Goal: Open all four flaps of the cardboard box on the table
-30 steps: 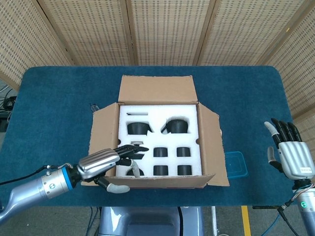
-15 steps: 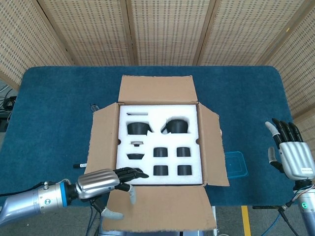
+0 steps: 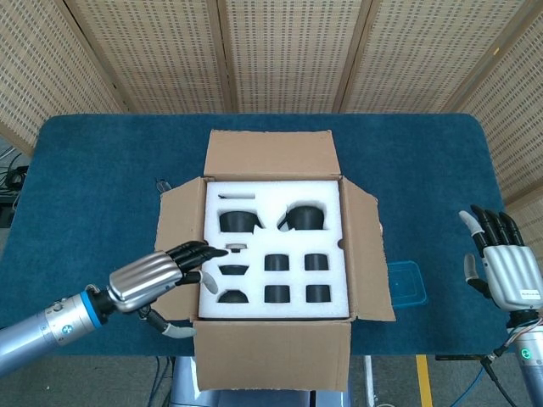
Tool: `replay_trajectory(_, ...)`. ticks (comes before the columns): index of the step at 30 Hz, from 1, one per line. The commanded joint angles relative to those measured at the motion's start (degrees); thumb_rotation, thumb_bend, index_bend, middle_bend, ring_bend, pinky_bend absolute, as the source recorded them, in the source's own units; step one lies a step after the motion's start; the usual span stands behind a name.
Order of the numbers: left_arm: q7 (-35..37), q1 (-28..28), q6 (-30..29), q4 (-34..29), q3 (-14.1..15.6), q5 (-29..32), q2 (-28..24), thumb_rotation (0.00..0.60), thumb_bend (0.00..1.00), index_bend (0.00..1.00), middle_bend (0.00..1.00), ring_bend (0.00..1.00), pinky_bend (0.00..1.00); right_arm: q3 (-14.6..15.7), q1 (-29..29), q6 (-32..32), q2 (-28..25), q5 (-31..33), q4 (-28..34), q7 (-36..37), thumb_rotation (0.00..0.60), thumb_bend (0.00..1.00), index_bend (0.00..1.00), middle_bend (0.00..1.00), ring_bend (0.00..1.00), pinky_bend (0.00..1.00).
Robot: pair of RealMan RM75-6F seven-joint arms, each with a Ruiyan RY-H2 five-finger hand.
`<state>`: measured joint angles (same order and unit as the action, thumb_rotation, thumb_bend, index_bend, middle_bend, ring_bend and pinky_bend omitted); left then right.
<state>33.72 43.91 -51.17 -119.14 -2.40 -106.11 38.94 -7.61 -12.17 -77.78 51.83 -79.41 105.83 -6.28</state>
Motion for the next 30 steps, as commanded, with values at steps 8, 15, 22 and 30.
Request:
replay_trajectory(8, -40.09, -18.98, -21.38, 5.66, -0.94, 18.57, 12.96, 0.481, 0.2, 0.28, 0.0, 0.0, 0.0, 0.3, 0.36, -0.91, 2.78, -0.03, -3.27, -0.43, 0.6, 0.67, 0.07, 0.04, 0.0, 0.0)
replay_trajectory(15, -44.33, -26.0, -30.62, 9.59, 0.44, 20.16, 17.15, 0.483, 0.21, 0.27, 0.0, 0.0, 0.0, 0.83, 1.23, -3.27, 5.37, -1.39, -5.2, -2.42, 0.6, 0.67, 0.07, 0.04, 0.0, 0.0)
replay_trajectory(22, -44.72, -31.31, -34.89, 12.86, 2.7, 20.79, 19.55, 0.483, 0.21, 0.27, 0.0, 0.0, 0.0, 1.99, 2.34, -4.38, 7.19, -2.11, -5.47, -4.44, 0.6, 0.67, 0.07, 0.04, 0.0, 0.0)
replay_trajectory(30, -44.35, -35.95, -39.01, 14.02, 4.28, 20.41, 20.91, 0.484, 0.2, 0.27, 0.0, 0.0, 0.0, 3.1, 3.61, -5.78, 8.71, -3.17, -5.36, -6.14, 0.6, 0.67, 0.07, 0.04, 0.0, 0.0)
